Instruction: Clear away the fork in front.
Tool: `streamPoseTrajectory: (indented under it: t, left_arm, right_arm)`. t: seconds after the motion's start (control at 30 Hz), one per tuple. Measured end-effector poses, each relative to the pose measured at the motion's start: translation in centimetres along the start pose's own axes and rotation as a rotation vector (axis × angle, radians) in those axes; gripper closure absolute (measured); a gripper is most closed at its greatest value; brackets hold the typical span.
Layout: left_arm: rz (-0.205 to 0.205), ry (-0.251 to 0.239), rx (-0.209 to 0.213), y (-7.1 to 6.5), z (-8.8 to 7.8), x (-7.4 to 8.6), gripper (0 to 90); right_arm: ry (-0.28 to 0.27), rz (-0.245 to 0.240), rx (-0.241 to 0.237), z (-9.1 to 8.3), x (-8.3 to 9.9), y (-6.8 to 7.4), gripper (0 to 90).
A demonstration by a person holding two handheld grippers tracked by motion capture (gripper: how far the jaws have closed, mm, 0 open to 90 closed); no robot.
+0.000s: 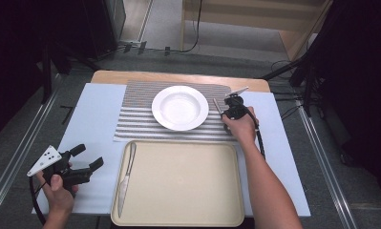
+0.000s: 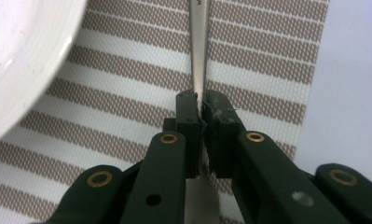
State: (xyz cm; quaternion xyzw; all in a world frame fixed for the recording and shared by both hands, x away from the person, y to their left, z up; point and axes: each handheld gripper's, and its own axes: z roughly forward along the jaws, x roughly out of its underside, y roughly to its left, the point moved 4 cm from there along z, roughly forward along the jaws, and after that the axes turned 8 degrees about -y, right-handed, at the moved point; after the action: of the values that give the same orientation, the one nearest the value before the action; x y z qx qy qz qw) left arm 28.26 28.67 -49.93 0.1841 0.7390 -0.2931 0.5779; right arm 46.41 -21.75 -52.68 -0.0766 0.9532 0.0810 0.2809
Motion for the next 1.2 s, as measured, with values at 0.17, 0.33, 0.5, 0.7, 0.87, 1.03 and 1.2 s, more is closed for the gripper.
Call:
streamPoseTrajectory:
  t: [0.17,0.33,0.5,0.7,0.87,1.03,1.2]
  left_arm:
    - [0.004,0.004,0.003,-0.1,0.1,0.0,3.4]
    - [0.004,0.003,-0.001,0.0,0.1,0.0,3.4]
    - [-0.003,0.01,0.003,0.0,0.2,0.1,3.4]
    - [-0.005,0.007,0.004,0.0,0.2,0.1,3.4]
    - [-0.009,0.005,0.006,0.1,0.1,0.0,3.4]
    - [-0.009,0.004,0.006,0.1,0.1,0.0,3.4]
    - [-0.017,0.003,0.015,0.1,0.1,0.0,4.7]
  right_arm:
    - [0.045,-0.032,-0.01,-0.6,0.8,-0.3,82.9]
    - [0.073,-0.071,-0.039,-0.9,0.9,-0.3,71.2]
    - [0.048,-0.075,-0.043,-1.0,0.2,-0.3,67.4]
    - [0.029,-0.135,-0.025,-0.8,-0.7,0.0,73.1]
    - [0.051,-0.172,0.016,-0.2,-0.8,0.3,75.0]
    - [0.08,-0.165,0.003,0.2,-0.6,0.2,76.4]
    - [0.088,-0.149,-0.022,0.2,-0.6,0.0,76.3]
